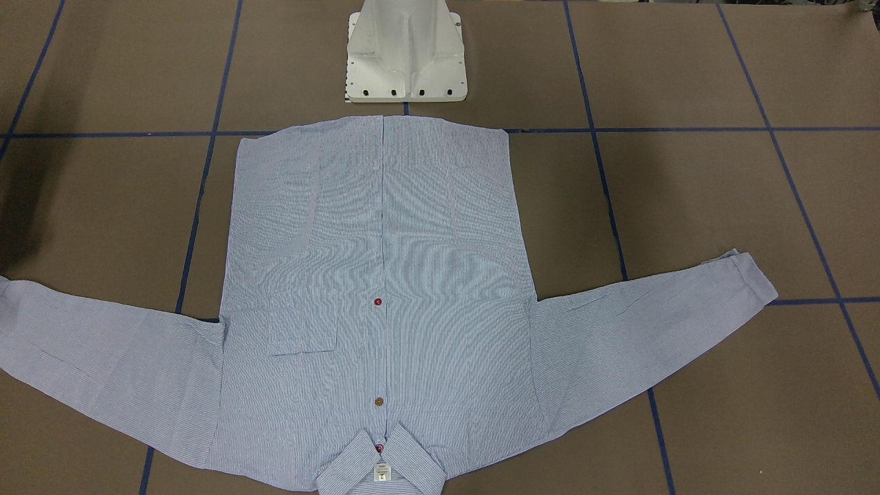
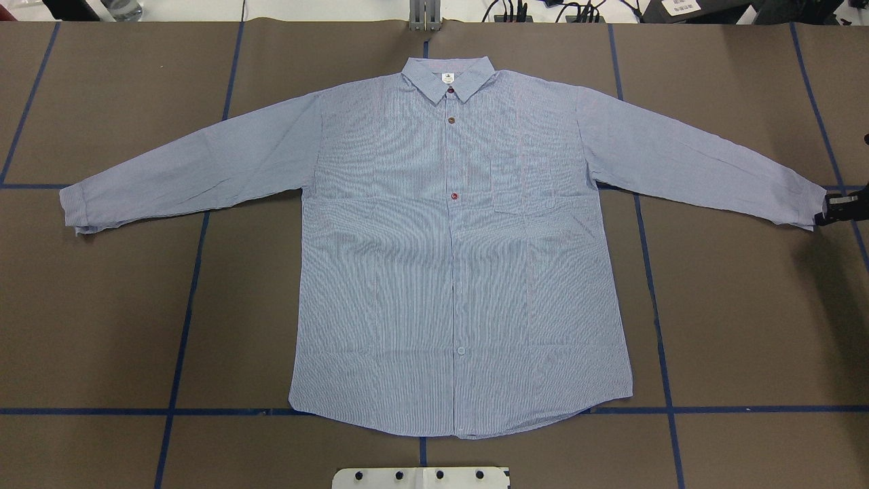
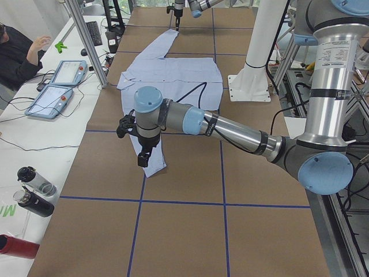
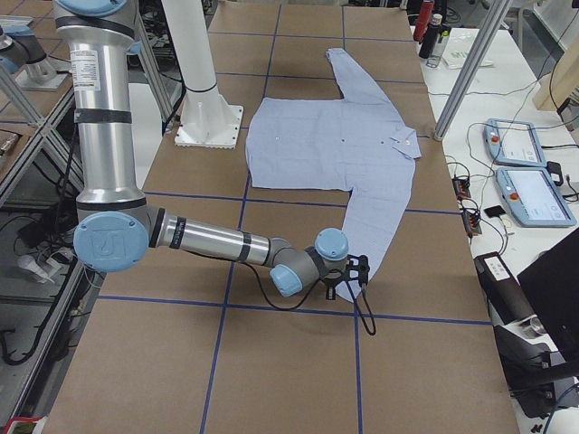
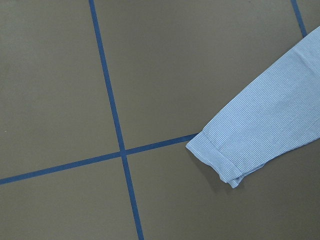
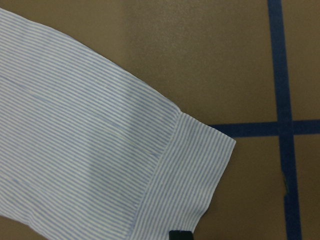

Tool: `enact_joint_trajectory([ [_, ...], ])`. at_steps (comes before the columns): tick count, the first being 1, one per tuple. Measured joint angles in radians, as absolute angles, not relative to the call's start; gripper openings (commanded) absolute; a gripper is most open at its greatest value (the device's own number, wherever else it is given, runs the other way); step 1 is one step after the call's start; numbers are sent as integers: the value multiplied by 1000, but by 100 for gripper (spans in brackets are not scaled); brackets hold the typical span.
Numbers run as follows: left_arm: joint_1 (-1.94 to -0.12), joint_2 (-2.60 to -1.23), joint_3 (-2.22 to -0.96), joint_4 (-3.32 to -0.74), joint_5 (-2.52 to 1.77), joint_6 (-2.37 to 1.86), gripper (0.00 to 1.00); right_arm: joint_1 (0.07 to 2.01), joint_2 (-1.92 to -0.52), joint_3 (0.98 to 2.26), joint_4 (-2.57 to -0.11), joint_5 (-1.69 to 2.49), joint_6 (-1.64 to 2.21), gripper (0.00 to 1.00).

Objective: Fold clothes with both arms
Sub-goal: 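Lower the right gripper onto the cuff of the sleeve nearest it and grasp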

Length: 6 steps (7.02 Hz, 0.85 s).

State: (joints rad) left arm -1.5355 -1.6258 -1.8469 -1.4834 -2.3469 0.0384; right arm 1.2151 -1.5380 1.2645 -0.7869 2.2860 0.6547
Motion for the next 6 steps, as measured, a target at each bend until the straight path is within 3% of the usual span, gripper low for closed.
enact_joint_trajectory([
  [1, -1536, -1626, -1847, -1483, -2347, 38, 99, 1226, -1538, 1277, -787, 2295, 654, 0],
  [2, -1536, -1626, -1847, -1483, -2347, 38, 99, 1238, -1538, 1286, -788, 2309, 654, 16],
  [3, -1535, -1626, -1847, -1484, -2347, 38, 99, 1244, -1538, 1286, -789, 2315, 655, 39],
  [6, -1536, -1626, -1847, -1484, -2347, 38, 99, 1243, -1531, 1276, -833, 2313, 656, 68],
])
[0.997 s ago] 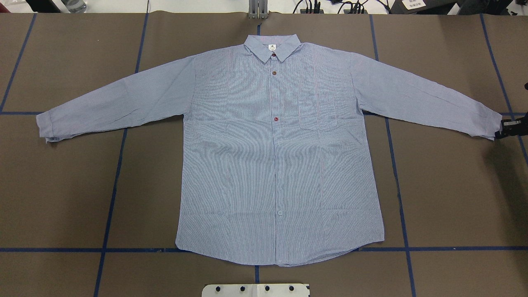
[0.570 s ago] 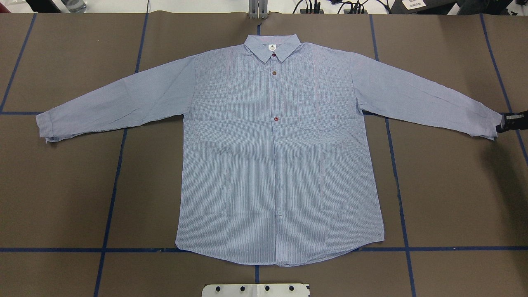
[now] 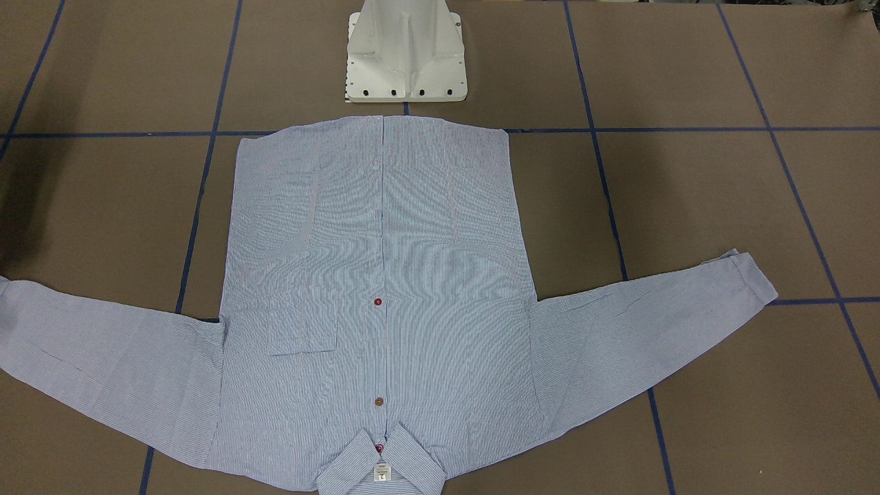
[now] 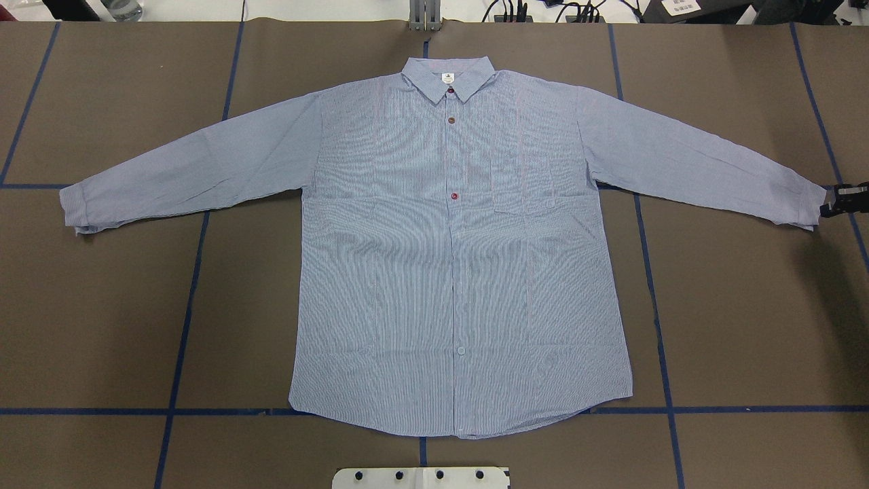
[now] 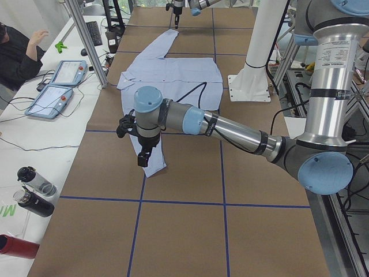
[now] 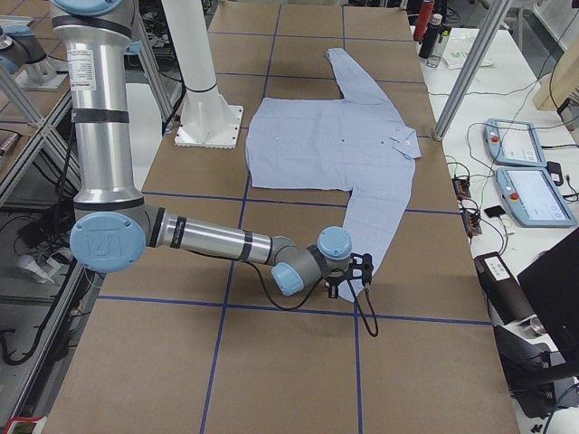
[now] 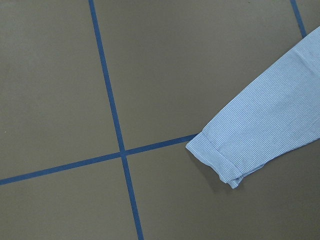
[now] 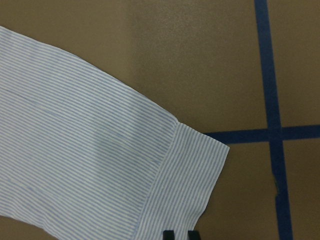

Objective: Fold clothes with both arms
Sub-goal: 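Lower the right gripper onto the cuff of the sleeve nearest it and grasp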

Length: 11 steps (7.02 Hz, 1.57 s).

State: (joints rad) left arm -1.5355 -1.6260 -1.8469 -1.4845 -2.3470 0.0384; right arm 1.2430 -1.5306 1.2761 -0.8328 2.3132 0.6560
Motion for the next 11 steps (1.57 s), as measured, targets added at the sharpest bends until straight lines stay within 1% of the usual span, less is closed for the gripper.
enact_joint_trajectory([
  [2, -1535, -1626, -1847, -1484, -2347, 38, 99, 1232, -1520, 1274, -860, 2307, 656, 66],
  [5, -1536, -1626, -1847, -1485, -2347, 38, 99, 1206, -1516, 1273, -865, 2291, 657, 48],
  [6, -1536, -1626, -1847, -1485, -2347, 38, 99, 1202, -1516, 1272, -868, 2288, 657, 46],
  [11, -1537, -1626, -1849, -1485, -2347, 38, 99, 1200, -1518, 1269, -893, 2282, 657, 46],
])
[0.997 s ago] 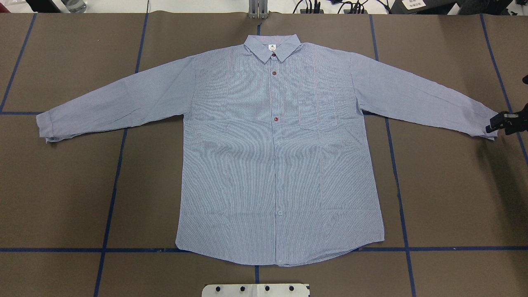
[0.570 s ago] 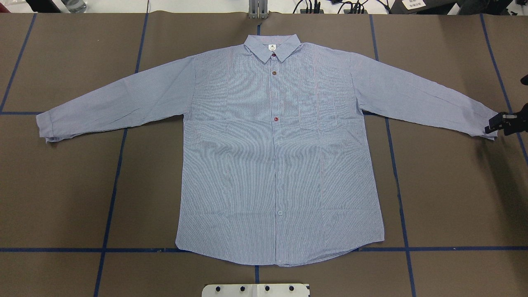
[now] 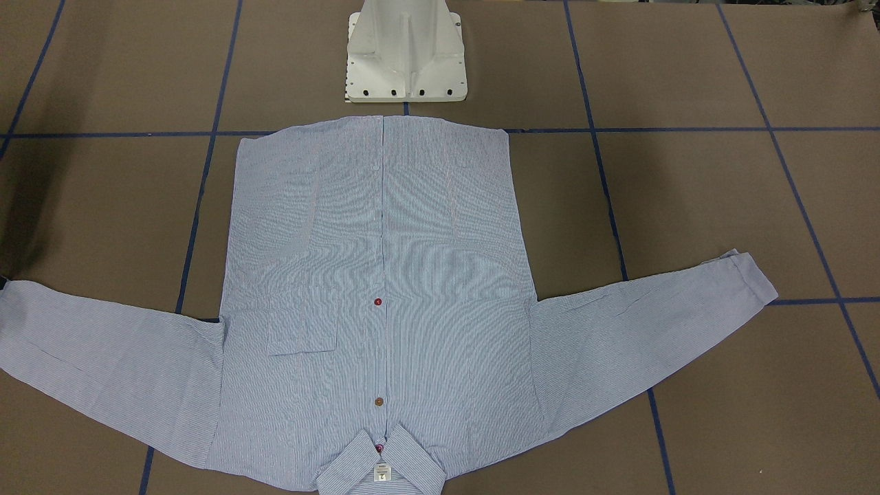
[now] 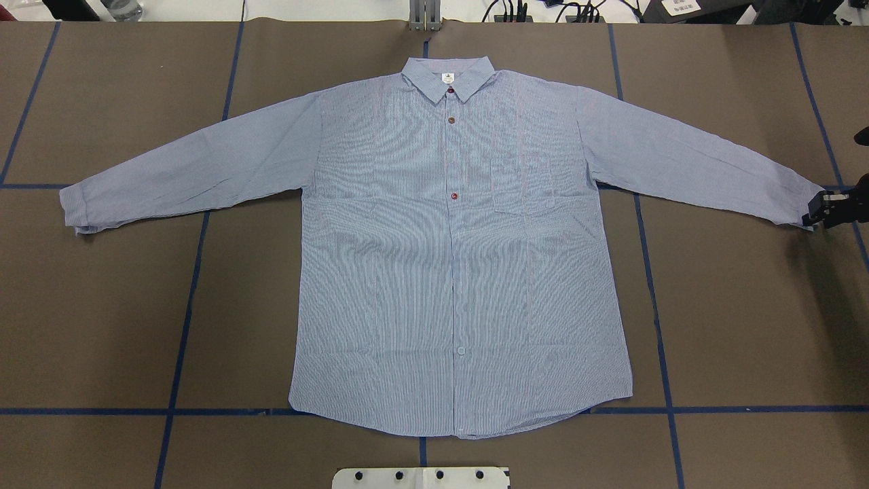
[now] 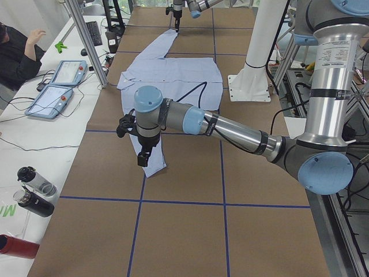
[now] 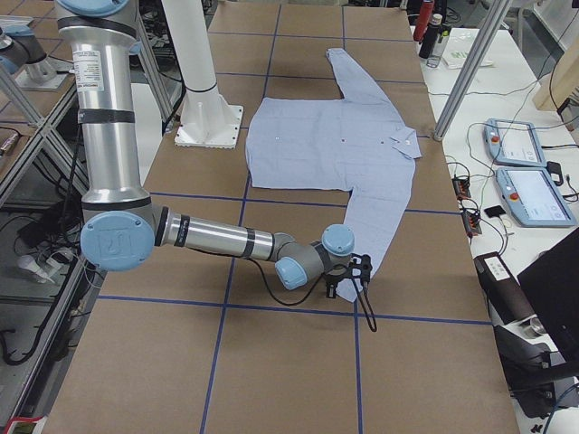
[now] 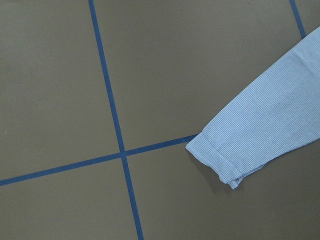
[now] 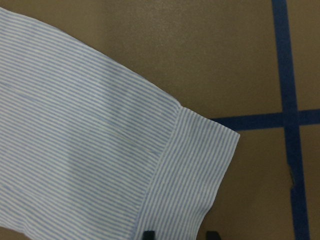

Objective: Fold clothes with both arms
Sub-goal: 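Lower the right gripper onto the cuff of the sleeve nearest it and grasp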

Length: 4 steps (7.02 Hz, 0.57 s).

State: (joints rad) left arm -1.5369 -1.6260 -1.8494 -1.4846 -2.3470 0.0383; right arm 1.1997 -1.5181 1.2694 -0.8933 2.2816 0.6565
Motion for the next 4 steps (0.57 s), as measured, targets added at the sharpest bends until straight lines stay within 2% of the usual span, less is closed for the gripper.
enact_joint_trajectory([
  [4, -1537, -1627, -1860, -1484, -2347, 33, 99, 1200, -1518, 1269, -906, 2256, 655, 46],
])
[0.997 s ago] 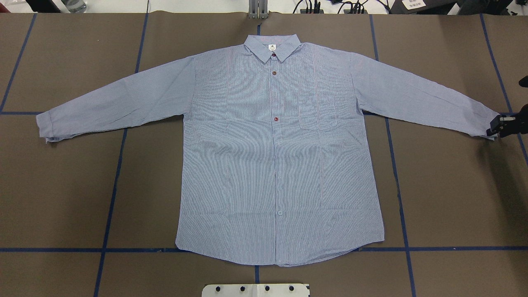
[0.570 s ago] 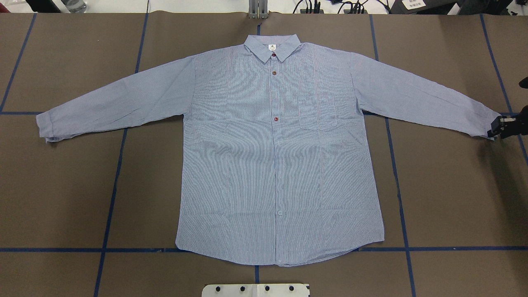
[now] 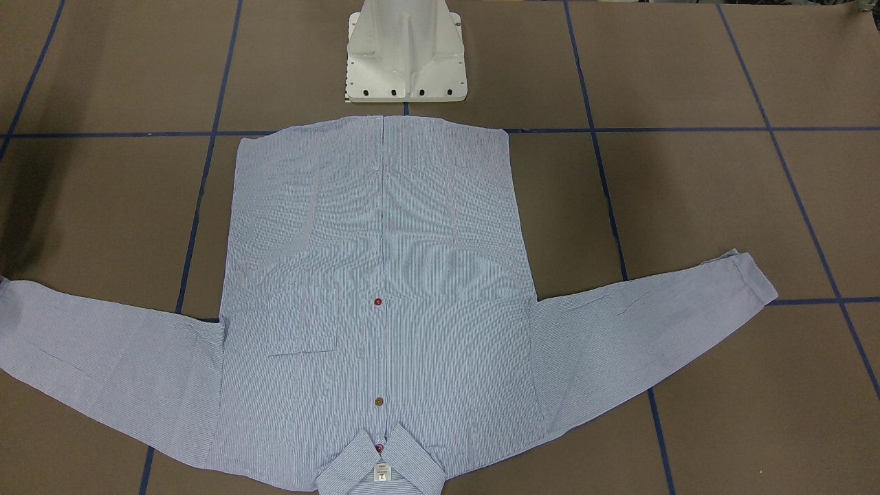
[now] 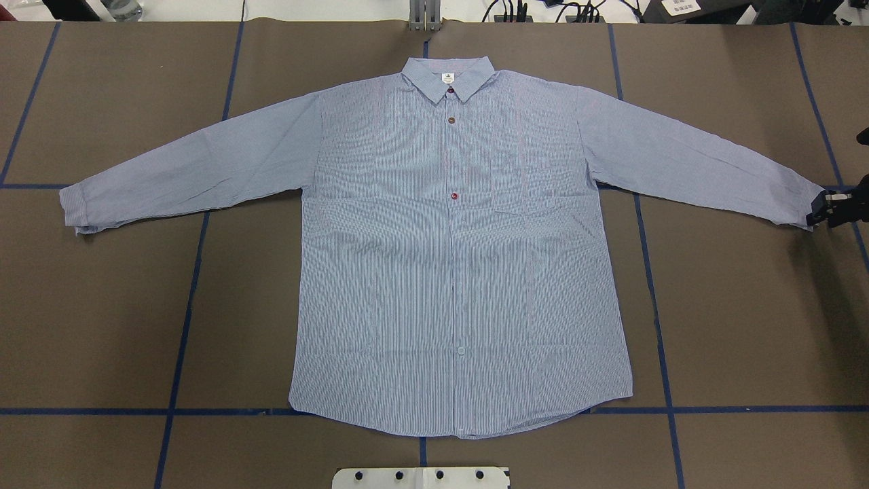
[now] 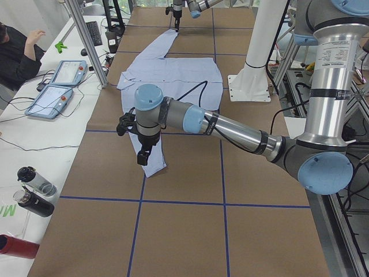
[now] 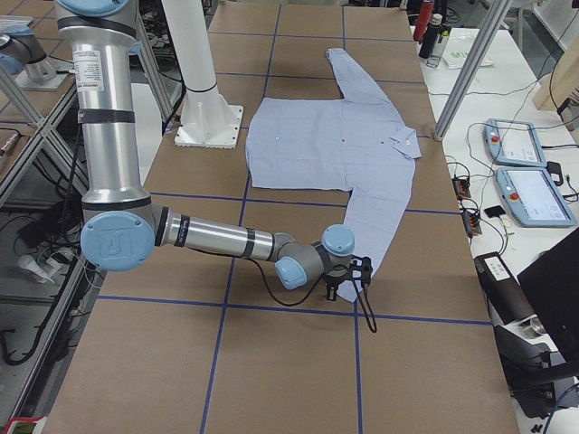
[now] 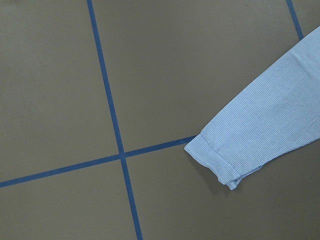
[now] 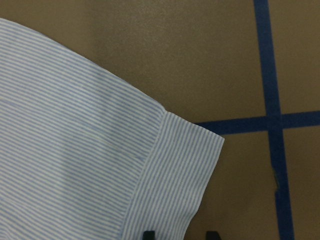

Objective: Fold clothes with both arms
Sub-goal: 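Lower the right gripper onto the cuff of the sleeve nearest it and grasp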

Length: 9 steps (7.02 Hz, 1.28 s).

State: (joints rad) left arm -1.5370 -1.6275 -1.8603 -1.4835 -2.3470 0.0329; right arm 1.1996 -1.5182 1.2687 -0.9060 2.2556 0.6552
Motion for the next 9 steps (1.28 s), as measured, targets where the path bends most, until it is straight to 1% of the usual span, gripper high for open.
enact_joint_trajectory([
  [6, -1536, -1628, -1864, -1483, -2347, 26, 99, 1194, -1514, 1270, -904, 2255, 649, 50],
  [8, -1536, -1628, -1864, -1484, -2347, 26, 99, 1189, -1514, 1270, -904, 2255, 646, 50],
  [9, -1537, -1628, -1865, -1484, -2347, 26, 99, 1188, -1515, 1270, -903, 2255, 646, 48],
])
